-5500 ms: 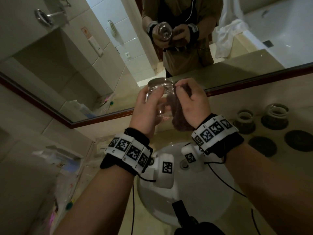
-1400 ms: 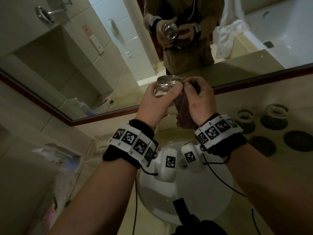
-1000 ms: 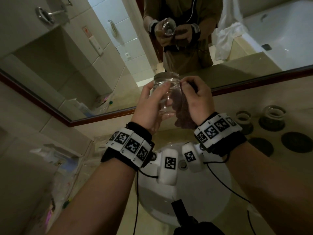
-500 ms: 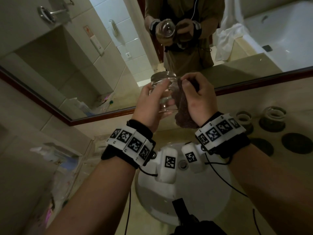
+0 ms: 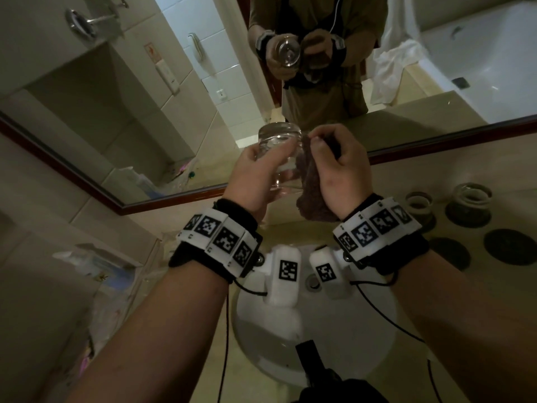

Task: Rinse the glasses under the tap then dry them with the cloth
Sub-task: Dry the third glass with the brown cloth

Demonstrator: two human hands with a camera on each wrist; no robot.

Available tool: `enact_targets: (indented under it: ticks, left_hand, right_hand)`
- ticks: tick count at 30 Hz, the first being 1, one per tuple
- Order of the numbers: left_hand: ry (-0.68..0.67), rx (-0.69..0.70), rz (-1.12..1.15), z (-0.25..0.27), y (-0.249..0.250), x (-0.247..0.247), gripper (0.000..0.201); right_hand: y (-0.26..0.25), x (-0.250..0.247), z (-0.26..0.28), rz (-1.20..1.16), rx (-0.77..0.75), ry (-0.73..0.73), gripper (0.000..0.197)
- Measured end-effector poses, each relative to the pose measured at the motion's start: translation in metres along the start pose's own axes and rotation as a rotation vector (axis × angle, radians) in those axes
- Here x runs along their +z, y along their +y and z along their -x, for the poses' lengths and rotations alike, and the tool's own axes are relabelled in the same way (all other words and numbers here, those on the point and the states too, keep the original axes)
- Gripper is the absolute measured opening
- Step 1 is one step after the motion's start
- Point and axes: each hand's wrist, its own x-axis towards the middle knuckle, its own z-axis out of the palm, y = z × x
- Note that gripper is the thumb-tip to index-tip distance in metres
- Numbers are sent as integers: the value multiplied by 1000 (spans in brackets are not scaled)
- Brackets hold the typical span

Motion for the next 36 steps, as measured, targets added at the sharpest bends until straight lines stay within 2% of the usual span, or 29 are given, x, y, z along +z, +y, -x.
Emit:
enact_targets:
  ticks: [3,5,6,11,15,19,23,25,27,30,33,36]
  left_hand:
    - [-49,-12,87,1,-4,3,40]
    - [-30,-34,134,0,-10,4,23]
    - [2,-53,163,0,-12,3,22]
    - [172,-200,357,-4,-17,-10,56]
    - [166,-195,444,-4,-19,-16,73]
    - [188,-161,603,-4,-22,-20,71]
    - [56,-163,679,-1,-26,-20,73]
    - [0,-161,723,0,-28,-20,70]
    - [-44,-164,780,0,-30,-22,75]
    - [-44,-182,827,-1,-36,-25,77]
    - [-39,-183,847,-2,-41,-28,80]
    - [-49,-187,888,-4,-48,-34,84]
  right_hand:
    - [7,0,-2,-1,90,-39,9]
    - [9,-1,-6,12,130,-74,8]
    - [9,-2,-7,12,142,-82,8]
    - [1,-10,-6,-192,256,-89,3]
    - [-11,-12,-1,-412,376,-135,13]
    - [-21,-15,2,-465,406,-189,23]
    - [-28,-8,9,-341,386,-257,34]
    - [-29,-4,14,-166,339,-257,40]
    - [-28,-2,17,-3,285,-255,46]
    - [-27,1,23,195,157,-244,43]
    - [-26,8,28,345,-3,-172,35]
    - [-28,18,31,437,-50,-172,41]
